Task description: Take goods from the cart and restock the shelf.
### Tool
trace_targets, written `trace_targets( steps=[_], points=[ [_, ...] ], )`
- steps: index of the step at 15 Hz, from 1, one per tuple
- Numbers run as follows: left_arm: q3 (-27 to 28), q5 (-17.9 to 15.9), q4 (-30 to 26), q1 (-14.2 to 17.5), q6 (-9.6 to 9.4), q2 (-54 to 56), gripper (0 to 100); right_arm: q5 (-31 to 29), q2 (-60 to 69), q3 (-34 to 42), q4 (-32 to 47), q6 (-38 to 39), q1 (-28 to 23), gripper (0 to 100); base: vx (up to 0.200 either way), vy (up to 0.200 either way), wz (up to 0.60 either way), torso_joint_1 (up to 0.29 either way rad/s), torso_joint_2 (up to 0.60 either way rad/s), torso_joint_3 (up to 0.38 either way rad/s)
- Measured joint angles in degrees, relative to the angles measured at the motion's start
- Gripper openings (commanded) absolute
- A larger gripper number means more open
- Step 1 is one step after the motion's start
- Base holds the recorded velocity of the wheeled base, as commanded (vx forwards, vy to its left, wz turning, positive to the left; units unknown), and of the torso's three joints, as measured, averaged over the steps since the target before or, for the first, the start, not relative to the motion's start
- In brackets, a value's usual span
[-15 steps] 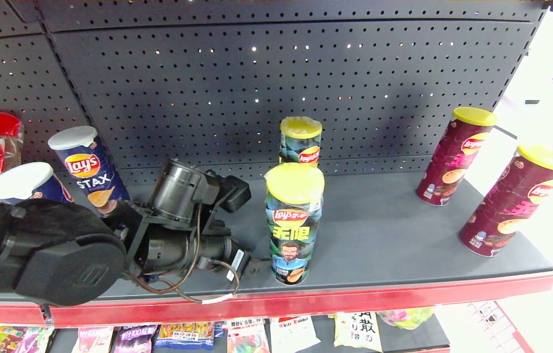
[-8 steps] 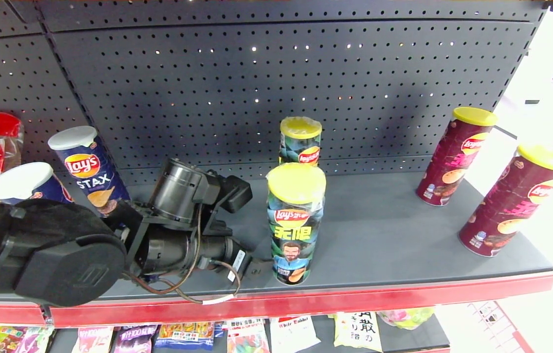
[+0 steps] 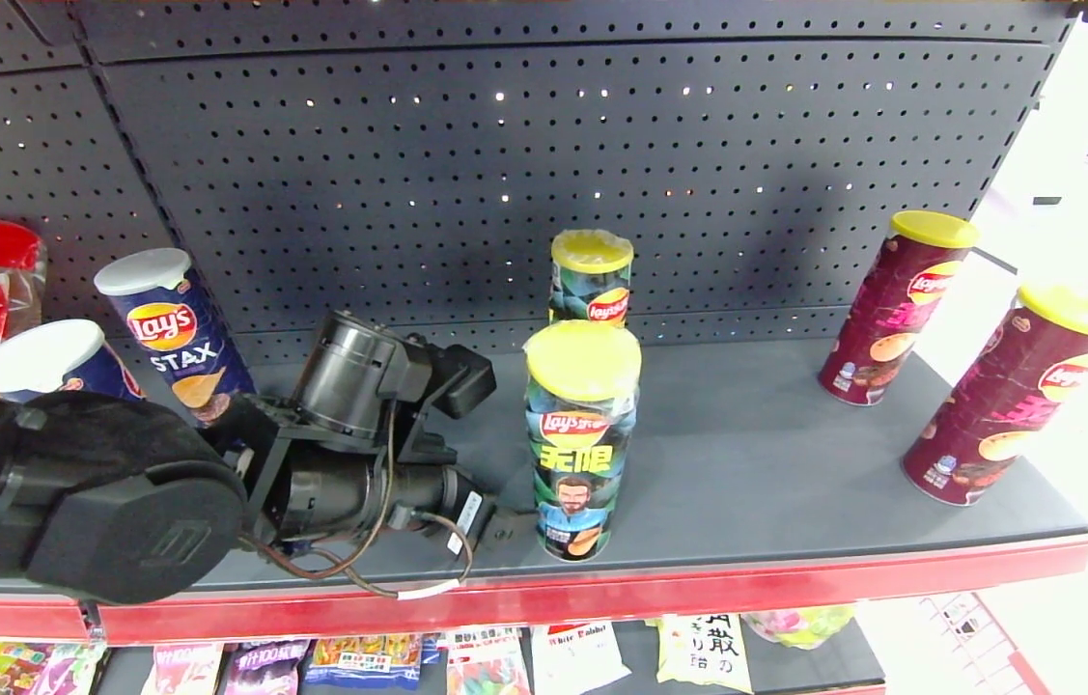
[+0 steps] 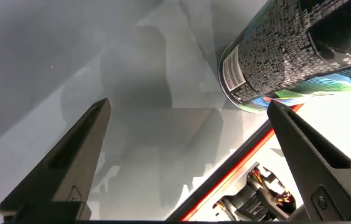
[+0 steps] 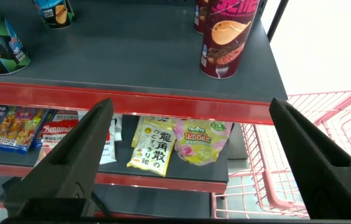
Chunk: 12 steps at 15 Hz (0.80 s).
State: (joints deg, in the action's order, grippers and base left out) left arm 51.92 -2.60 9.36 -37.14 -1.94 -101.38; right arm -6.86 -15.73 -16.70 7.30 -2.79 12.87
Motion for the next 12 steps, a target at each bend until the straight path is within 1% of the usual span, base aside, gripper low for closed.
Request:
trace_targets(
  steps=[6, 9, 12],
  points=[
    [-0.9, 0.7, -0.8, 1.6, -0.17, 0.6, 100, 0.0, -0.1, -0.1, -0.1, 0.0, 0.0, 100, 0.0, 0.0, 0.0, 0.0, 0.0, 0.0],
    [-0.7, 1.4, -0.7, 1.7, -0.27, 0.2, 100, 0.0, -0.1, -0.1, -0.1, 0.0, 0.0, 100, 0.0, 0.0, 0.0, 0.0, 0.0, 0.0],
    [-0.2, 1.3, -0.6, 1.2, -0.2, -0.4, 100, 0.0, -0.1, -0.1, -0.1, 0.0, 0.0, 100, 0.0, 0.0, 0.0, 0.0, 0.0, 0.0]
  ],
)
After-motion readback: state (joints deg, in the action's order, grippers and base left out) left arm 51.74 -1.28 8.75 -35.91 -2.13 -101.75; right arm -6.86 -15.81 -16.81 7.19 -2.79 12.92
